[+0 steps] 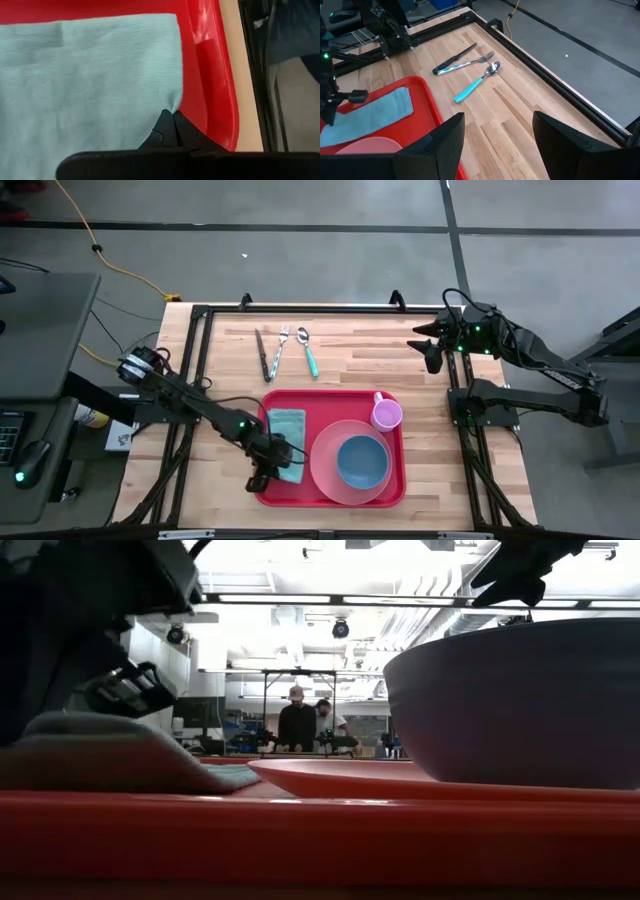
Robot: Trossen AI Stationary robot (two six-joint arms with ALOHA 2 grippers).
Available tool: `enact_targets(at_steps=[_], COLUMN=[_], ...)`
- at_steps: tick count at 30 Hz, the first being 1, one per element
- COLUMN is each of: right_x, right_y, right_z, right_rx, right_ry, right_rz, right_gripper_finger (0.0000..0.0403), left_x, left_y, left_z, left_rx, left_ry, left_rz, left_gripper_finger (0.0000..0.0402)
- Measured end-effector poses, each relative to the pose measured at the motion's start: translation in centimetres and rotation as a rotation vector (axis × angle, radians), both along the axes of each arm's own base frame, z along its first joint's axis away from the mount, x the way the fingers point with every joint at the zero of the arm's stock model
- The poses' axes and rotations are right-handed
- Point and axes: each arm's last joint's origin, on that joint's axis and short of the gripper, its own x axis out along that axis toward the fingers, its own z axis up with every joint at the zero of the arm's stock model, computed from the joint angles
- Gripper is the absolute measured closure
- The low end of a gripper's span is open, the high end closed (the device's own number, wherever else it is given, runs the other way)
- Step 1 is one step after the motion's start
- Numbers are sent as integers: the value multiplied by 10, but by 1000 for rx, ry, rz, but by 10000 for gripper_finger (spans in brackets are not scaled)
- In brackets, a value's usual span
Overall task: Set up tray
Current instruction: Put the blue napkin on the red tray to the left of the pink plate
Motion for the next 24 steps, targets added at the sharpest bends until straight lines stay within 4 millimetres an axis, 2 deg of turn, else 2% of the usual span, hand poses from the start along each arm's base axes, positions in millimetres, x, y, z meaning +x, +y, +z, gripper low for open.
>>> enact_targets(at_steps=[12, 20, 24], right_x=[0, 0, 0], right_y=[0, 0, 0], right_z=[0, 0, 0], right_rx=[-8, -2, -1], right_ry=[3, 0, -1], right_rz=[6, 21, 22], right_gripper_finger=[190, 190, 190], left_x=[19, 11, 14], left_y=[-8, -4, -6], left_z=[-5, -11, -10], left_rx=[4, 55, 26], left_ry=[-6, 88, 66], left_rz=[-7, 4, 9], left_gripper_finger=[397, 397, 397])
